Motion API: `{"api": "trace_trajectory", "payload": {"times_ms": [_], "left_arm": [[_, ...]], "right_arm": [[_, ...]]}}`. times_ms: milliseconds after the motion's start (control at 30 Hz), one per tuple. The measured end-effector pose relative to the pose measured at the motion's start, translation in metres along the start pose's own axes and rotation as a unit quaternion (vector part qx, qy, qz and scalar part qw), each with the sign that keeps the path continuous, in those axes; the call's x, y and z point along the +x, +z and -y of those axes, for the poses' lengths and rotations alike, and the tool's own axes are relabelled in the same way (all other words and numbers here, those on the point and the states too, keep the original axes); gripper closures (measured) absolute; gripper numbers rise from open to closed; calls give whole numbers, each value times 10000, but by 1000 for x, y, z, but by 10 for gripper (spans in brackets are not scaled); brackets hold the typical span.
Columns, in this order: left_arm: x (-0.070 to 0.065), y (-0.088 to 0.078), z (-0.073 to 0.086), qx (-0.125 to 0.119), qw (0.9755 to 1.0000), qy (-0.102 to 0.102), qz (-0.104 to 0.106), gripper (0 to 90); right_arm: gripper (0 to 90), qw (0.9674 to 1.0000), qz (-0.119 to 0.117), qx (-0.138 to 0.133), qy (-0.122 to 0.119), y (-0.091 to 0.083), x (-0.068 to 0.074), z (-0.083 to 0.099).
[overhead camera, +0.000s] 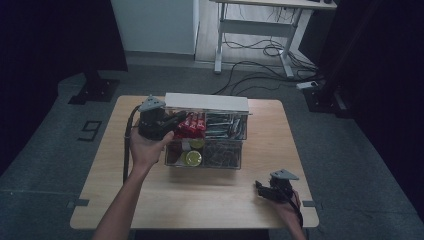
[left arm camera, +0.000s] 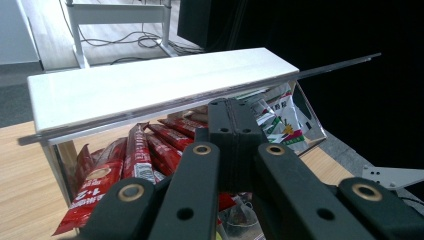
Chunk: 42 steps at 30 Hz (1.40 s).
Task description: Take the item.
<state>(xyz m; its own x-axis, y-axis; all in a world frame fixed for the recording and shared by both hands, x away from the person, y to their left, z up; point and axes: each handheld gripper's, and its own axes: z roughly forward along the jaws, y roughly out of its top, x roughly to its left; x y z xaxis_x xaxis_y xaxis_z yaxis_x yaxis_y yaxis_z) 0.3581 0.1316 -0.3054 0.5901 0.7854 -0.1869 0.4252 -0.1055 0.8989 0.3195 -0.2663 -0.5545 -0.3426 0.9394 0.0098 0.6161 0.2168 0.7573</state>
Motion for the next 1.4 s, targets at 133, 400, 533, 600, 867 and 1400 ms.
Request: {"api": "trace_trajectory", "payload": {"times_ms": [133,400,533,600,867,1400], "left_arm": [[0,4,1,127,9997,79,-218,895],[8,10,4,109,9998,-76,-135,895],[8,10,0,100,9998,-58,-144,894],[9,10,-1,93,9998,-61,-144,894],[9,11,-3,106,9998,-30,-162,894],[6,12,-4,104,9998,16,-151,892]], "right_arm": [[317,9999,-38,-73,94,-2,0,-1],[350,9975,-119,-629,310,-26,-4,-17],[356,9964,-137,-749,370,-33,-7,-22],[358,9957,-159,-839,371,-38,-7,-27],[396,9895,-339,-1360,347,-60,1,-54],[487,9793,-835,-1845,28,-85,29,-114]]}}
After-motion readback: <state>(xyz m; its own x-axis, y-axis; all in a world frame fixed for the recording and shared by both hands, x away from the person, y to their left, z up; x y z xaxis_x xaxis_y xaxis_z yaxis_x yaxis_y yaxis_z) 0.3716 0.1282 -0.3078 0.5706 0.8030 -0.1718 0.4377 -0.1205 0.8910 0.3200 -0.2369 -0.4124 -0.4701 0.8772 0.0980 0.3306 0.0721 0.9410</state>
